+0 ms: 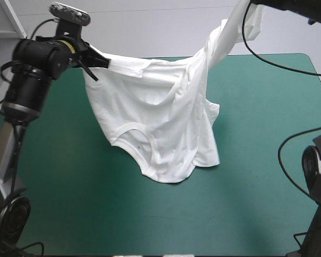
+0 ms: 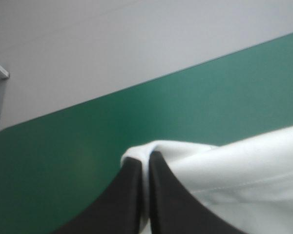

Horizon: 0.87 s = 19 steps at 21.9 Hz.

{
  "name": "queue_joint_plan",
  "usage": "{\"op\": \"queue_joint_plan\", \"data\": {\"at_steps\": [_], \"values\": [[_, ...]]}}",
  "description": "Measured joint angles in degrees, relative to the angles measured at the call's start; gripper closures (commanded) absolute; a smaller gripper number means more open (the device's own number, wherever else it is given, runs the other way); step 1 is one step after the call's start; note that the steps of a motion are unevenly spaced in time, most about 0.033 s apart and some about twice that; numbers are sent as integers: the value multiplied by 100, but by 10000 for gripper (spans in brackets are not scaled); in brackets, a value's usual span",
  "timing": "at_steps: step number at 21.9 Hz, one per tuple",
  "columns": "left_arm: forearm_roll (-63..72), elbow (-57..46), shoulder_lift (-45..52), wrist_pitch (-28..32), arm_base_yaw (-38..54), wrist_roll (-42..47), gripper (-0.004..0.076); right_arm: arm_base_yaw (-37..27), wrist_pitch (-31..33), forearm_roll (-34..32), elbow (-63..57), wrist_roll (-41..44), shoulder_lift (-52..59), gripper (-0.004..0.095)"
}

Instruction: Fold the cloth

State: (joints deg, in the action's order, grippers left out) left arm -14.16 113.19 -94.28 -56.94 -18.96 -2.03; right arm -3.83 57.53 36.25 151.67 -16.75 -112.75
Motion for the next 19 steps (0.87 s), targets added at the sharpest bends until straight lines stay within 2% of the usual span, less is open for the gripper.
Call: {"op": "queue_joint_plan", "data": {"at_steps": [5,10,12,13,14,15,16,17,18,19], "values": [[40,-693,-548,645,0,253,705,0,-11,243,-47,0,-1230,922],[-188,-1204,-1299,1539,27,768,705,48,-377,1213,-98,-493,-2768,901],[-272,-1297,-1605,1983,153,956,705,177,-766,1294,-104,-994,-3219,718],[-280,-1305,-1689,2060,205,987,704,220,-832,1279,-104,-1109,-3308,497],[-285,-1312,-1889,2177,295,1014,705,323,-1062,1197,-104,-1276,-3481,361],[-292,-1312,-1979,2232,343,1028,703,362,-1213,1155,-104,-1314,-3544,148],[-292,-1316,-2142,2357,432,1030,692,401,-1443,1128,-104,-1338,-3627,89],[-292,-1316,-2195,2412,469,1035,621,405,-1513,1115,-104,-1338,-3646,73],[-292,-1322,-2302,2555,565,1035,516,405,-1619,1066,-104,-1338,-3659,87],[-292,-1327,-2351,2683,655,1035,450,400,-1650,975,-104,-1292,-3653,102]]}}
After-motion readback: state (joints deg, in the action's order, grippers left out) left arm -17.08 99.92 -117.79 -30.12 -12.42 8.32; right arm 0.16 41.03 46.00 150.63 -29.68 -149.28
